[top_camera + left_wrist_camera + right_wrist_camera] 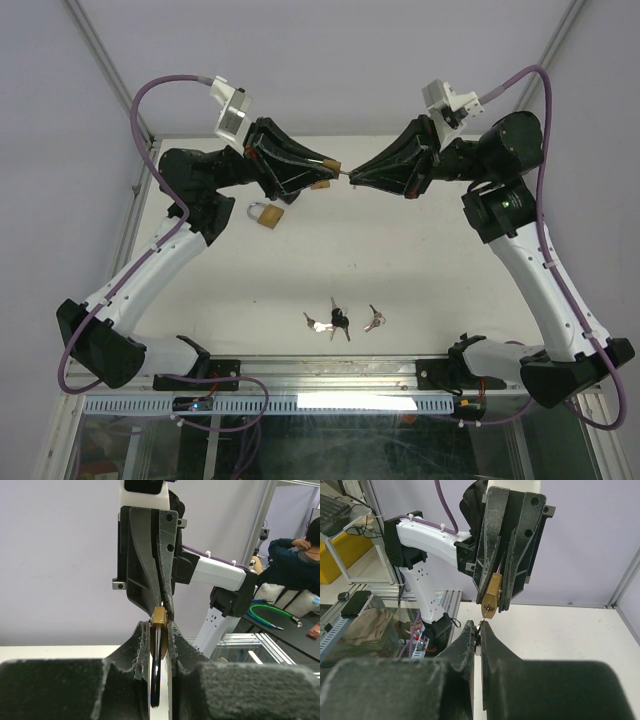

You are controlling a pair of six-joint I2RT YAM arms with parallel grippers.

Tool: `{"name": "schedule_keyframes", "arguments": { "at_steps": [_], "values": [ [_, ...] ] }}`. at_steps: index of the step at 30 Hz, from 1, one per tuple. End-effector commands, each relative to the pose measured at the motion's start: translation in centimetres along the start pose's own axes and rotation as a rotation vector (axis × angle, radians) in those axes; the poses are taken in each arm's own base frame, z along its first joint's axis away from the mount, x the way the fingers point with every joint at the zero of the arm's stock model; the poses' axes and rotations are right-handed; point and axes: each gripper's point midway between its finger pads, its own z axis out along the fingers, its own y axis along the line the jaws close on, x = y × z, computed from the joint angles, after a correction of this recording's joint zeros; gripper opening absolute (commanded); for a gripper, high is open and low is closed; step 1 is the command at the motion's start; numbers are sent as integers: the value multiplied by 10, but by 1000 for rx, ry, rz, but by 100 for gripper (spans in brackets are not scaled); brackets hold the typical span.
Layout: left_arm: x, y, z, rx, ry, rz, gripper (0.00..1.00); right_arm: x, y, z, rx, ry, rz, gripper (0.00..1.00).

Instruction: Unlock with the key

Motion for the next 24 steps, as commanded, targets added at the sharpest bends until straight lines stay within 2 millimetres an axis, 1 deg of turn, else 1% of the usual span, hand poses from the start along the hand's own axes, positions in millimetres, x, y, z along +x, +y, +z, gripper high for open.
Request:
{"name": "schedule_keyframes", "arguments": {
  "at_steps": [1,4,7,10,12,15,18,22,24],
  "values": [
    [16,-13,12,68,31,-42,0,-17,-7,-1,-10,-74,-51,0],
    [12,-13,8,63,23,-25,0,-10,-1,-14,-48,-44,-37,0],
    [11,-15,7,78,16,-2,0,-10,0,-16,-33,-39,-39,0],
    [10,-20,12,107,2,7,0,-11,2,-17,-13,-53,-55,0],
    [4,-25,16,125,-12,8,0,-10,5,-19,-1,-56,-67,0],
    [-11,-30,21,141,-36,17,0,-6,14,-23,0,-44,-67,0],
    [-21,-36,23,156,-42,25,0,-6,20,-29,20,-31,-73,0],
    [-24,-34,24,153,-34,19,0,-6,24,-40,54,-18,-78,0],
    [-24,-32,24,152,-27,23,0,-10,26,-45,81,-25,-90,0]
  ]
}}
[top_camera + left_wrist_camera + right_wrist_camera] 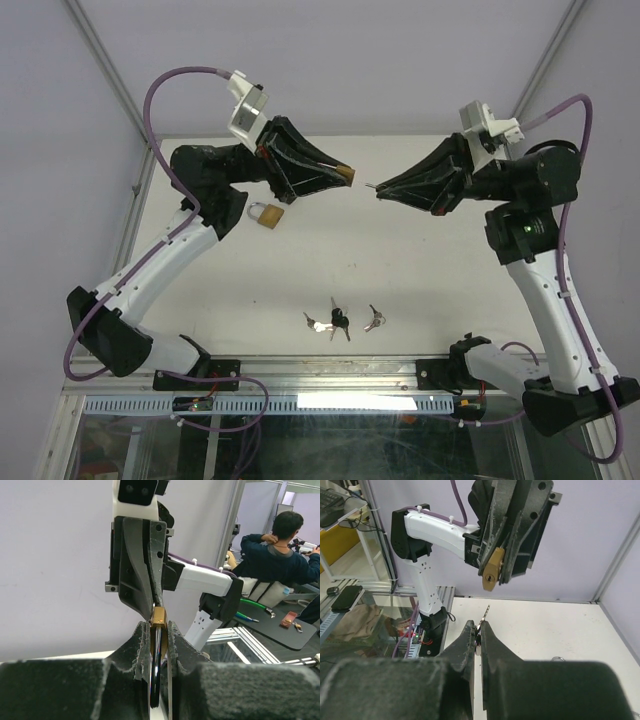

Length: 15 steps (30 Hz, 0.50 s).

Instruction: Unlock with the key

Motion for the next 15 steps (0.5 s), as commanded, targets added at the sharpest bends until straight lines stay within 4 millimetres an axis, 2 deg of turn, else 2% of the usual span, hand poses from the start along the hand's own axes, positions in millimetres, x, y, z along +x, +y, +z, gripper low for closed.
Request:
{"name": "schedule_keyframes", "arguments": {
  "at_steps": [1,4,10,15],
  "values": [
    [-24,-18,5,46,-26,68,0,-10,4,-12,70,-15,-45,0],
    [-24,-18,5,52,-18,74,0,-17,9,-14,92,-32,-63,0],
    [-26,-17,9,69,-24,55,0,-36,31,-11,0,-119,-61,0],
    [-24,-13,22,102,-19,31,0,-38,36,-9,-15,-126,-84,0]
  ]
}}
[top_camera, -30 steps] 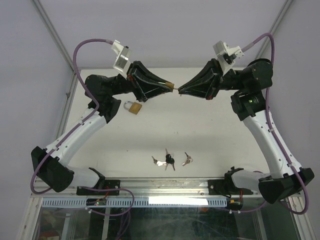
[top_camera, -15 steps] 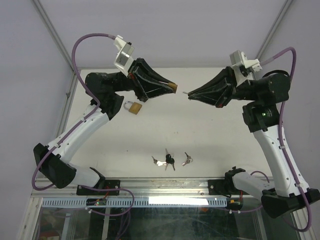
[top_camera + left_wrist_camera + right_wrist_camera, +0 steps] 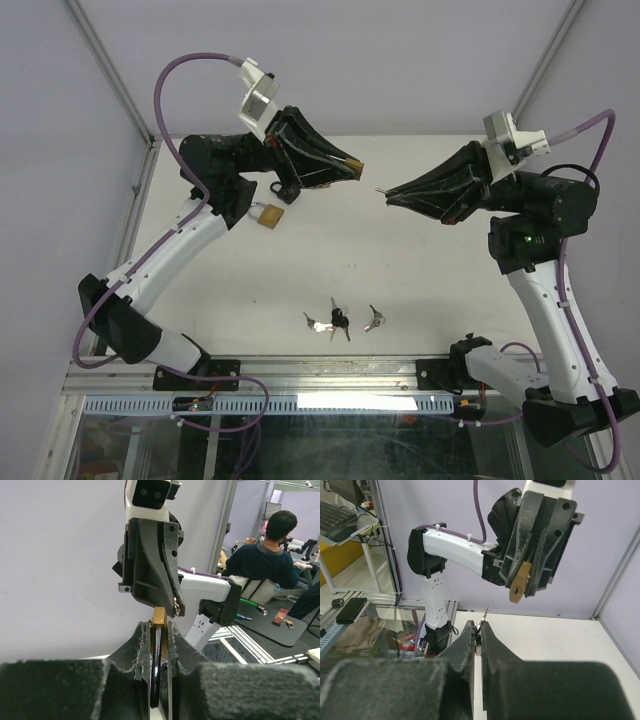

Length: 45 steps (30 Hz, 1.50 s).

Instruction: Unlock with the key

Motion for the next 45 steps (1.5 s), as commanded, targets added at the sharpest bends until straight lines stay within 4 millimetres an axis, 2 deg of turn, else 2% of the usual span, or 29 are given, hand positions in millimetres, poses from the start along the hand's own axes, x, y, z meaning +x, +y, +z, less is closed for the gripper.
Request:
{"name": "schedule_keyframes", "arguments": {
  "at_steps": [1,7,15,26,35,40,45],
  "values": [
    [-15,-12,16,61,-27,25,0,-21,17,5,-39,-45,-64,0],
    [-10,-11,23,78,-15,11,0,-23,17,3,-4,-26,-102,0],
    [-13,-13,21,73,-11,26,0,-20,-1,2,83,-20,-105,0],
    [-15,-14,21,76,-14,34,0,-22,-12,-2,159,-25,-123,0],
    [-16,-14,21,75,-15,39,0,-24,-11,1,126,-26,-115,0],
    [-14,-13,21,71,-16,31,0,-19,-5,2,73,-9,-102,0],
    [-14,-13,21,71,-16,29,0,-16,-8,1,86,-3,-98,0]
  ]
}}
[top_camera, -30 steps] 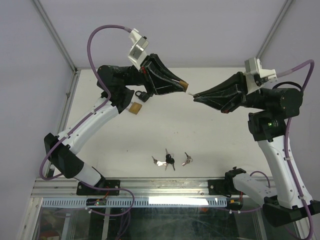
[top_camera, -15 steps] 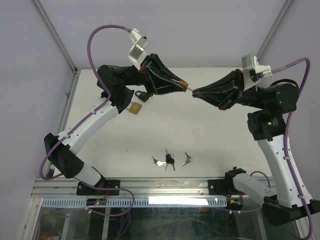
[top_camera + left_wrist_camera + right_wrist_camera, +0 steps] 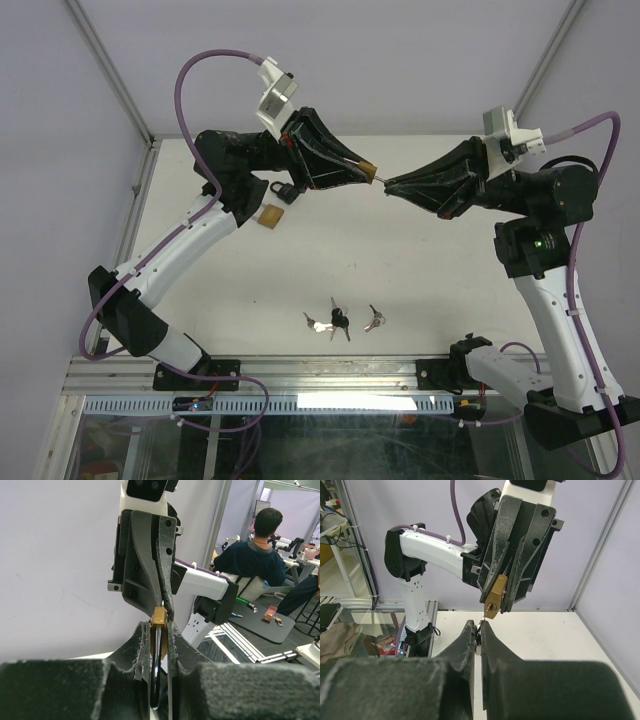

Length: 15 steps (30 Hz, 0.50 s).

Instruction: Unlock with the key

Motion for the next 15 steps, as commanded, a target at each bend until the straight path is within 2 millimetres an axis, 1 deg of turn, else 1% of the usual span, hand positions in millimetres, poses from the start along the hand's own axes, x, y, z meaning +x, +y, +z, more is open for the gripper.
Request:
{"name": "schedule_keyframes", "arguments": {
  "at_steps": [1,10,15],
  "values": [
    [-23,-21,3,30,-31,80,0,-14,7,0,-15,-17,-56,0],
    [-22,-18,3,30,-28,74,0,-10,0,0,8,-8,-56,0],
    [-21,-17,3,28,-28,69,0,-11,1,1,-13,-1,-61,0]
  ]
}}
